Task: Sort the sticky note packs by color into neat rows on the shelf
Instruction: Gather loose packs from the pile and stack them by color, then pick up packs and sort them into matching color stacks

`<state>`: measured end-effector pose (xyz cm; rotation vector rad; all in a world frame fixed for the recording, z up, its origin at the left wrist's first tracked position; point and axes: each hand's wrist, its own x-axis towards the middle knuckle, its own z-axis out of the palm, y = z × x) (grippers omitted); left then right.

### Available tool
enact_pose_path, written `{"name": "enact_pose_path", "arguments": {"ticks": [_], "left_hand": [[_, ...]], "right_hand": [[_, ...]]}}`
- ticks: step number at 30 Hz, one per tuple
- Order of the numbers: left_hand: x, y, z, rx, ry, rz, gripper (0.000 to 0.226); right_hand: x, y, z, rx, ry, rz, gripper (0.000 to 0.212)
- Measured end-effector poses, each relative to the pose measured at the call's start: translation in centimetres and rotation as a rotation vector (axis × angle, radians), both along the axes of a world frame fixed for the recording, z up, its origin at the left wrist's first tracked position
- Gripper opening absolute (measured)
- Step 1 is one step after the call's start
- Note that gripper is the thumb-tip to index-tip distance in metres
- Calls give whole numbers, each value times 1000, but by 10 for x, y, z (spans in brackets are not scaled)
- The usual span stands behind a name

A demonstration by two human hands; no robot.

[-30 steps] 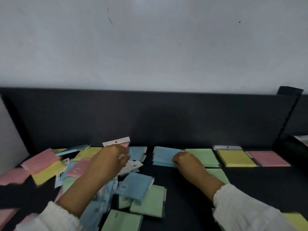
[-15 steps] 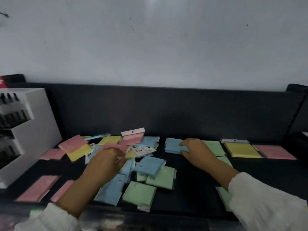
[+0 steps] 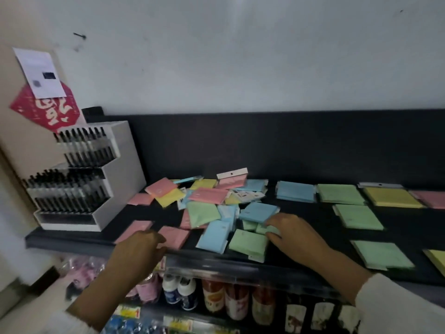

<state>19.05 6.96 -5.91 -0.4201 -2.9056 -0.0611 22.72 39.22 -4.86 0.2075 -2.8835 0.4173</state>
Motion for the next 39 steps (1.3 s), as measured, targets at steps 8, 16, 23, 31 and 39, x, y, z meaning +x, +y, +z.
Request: {"name": "enact_pose_path", "arguments": {"ticks": [8, 16, 23, 31, 39], "left_hand": [[-21, -52, -9, 73, 23, -11, 26], [-86, -108, -19, 132, 6, -182, 31], [-119, -128, -29, 200, -132, -290, 41], [-130, -118, -26, 80, -214, -284, 66], [-132, -116, -40, 215, -174, -184, 66]], "right_hand": [[-21, -71, 7, 49, 19, 84, 31], [-84, -152, -1, 147, -190, -24, 61], [-110, -181, -11, 289, -192, -201, 34], [-107, -194, -12, 97, -113, -300, 34], [-99, -207, -21, 16, -61, -386, 38]]}}
